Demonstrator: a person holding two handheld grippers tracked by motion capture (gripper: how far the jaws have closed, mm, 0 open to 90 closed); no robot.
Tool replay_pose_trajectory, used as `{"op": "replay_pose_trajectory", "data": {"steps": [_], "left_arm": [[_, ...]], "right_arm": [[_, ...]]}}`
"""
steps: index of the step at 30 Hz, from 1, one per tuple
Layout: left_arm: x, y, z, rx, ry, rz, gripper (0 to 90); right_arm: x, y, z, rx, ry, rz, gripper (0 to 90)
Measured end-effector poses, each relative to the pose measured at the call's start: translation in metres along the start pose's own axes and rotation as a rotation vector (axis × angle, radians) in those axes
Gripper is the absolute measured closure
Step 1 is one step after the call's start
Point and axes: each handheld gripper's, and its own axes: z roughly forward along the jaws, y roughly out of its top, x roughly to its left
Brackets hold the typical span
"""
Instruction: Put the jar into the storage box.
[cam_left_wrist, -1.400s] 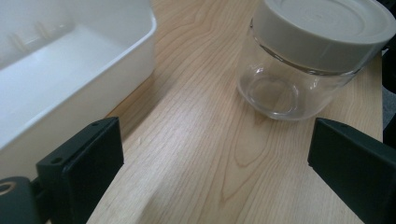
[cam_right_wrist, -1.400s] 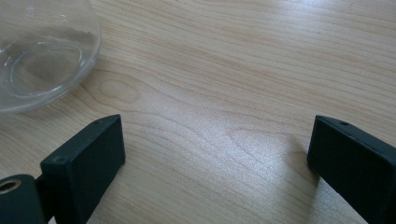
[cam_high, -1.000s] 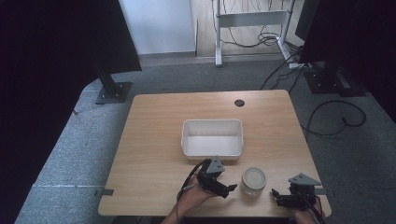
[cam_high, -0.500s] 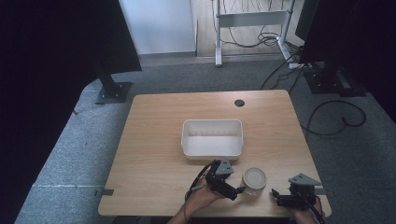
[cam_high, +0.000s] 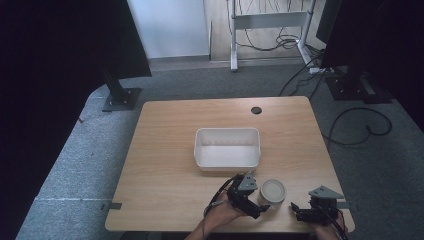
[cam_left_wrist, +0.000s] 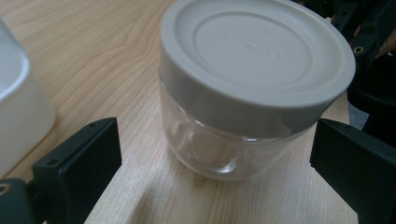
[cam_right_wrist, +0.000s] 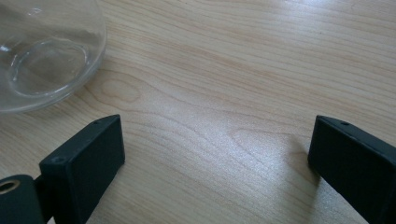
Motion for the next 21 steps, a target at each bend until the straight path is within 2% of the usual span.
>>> {"op": "replay_pose_trajectory", "data": {"steps": [14, 21], "left_arm": [[-0.012, 0.009, 0.021, 0.015, 0.014, 0.031, 4.1], [-0.013, 0.012, 0.031, 0.014, 0.035, 0.014, 6.7]], "right_arm": [[0.000, 0.000, 0.000, 0.000, 0.003, -0.002, 3.4], [0.000, 0.000, 0.000, 0.000, 0.004, -0.002, 3.4]]}}
